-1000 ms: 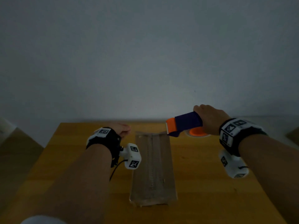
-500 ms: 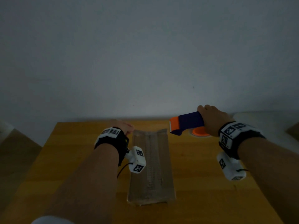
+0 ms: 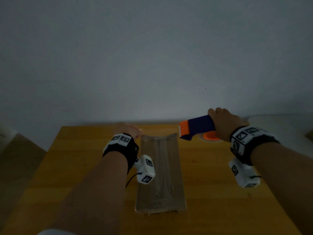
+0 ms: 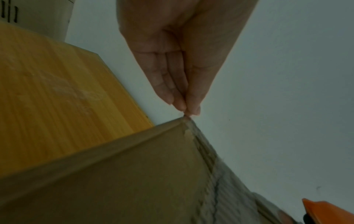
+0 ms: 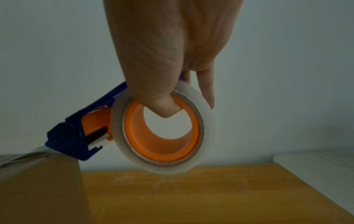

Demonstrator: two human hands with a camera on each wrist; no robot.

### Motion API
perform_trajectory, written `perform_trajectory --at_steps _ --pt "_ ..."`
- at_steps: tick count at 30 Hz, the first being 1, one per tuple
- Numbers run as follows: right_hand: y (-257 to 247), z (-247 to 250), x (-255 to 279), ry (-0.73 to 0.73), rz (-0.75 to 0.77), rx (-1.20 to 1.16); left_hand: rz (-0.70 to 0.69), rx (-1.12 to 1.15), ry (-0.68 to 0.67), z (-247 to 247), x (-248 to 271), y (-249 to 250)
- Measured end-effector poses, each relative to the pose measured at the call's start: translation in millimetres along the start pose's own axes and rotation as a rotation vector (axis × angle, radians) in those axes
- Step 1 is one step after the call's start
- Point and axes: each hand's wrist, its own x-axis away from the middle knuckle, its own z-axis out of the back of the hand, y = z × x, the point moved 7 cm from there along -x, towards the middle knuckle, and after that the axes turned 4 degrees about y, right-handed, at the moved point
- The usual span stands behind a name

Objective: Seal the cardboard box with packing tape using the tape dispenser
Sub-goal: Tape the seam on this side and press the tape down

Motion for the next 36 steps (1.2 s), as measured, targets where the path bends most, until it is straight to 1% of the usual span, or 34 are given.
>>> perform_trajectory --at_steps 4,8,11,15,23,25,27,29,31,33,36 --pt "-1.0 1.5 -0.8 -0.003 0.012 0.004 -0.025 -0.052 -0.001 -2.0 2.8 0.7" --pt "-1.9 3.0 -0.7 -0.004 0.022 0.028 -0.038 -0.027 0.081 5.3 -1.1 -1.8" --pt "-3.3 2.2 0.1 -0.012 0.015 0.031 -0.055 -0.056 0.091 4.5 -1.0 -1.7" --pt "-6.5 -1.9 2.4 -0.014 0.012 0.042 -0.015 -0.084 0.143 7.5 0.8 -4.7" --pt "-13.1 -10.0 3.6 -0.013 -0.002 0.053 -0.026 -0.090 0.197 6.5 3.5 -7.7" --pt "-12.5 -10.8 4.1 -0.008 -0.010 0.062 -0.034 -0.133 0.214 9.8 4.6 -7.5" --pt "-12.3 -12.1 4.3 -0.007 -0.011 0.067 -0.092 -0.202 0.238 14.0 5.9 -4.8" --pt "-13.7 -12.6 4.1 -0.004 -0.006 0.065 -0.239 -0.311 0.209 8.9 11.6 5.7" --pt "-14.1 -12.7 3.8 0.001 -0.006 0.068 -0.393 -0.413 0.136 -4.3 14.1 14.4" --pt "-13.6 -12.2 4.1 -0.007 -0.010 0.074 -0.452 -0.482 0.087 -12.8 18.1 21.3" --pt "-13.6 -10.9 4.5 -0.017 -0.012 0.068 -0.463 -0.495 0.064 -15.0 15.7 24.7"
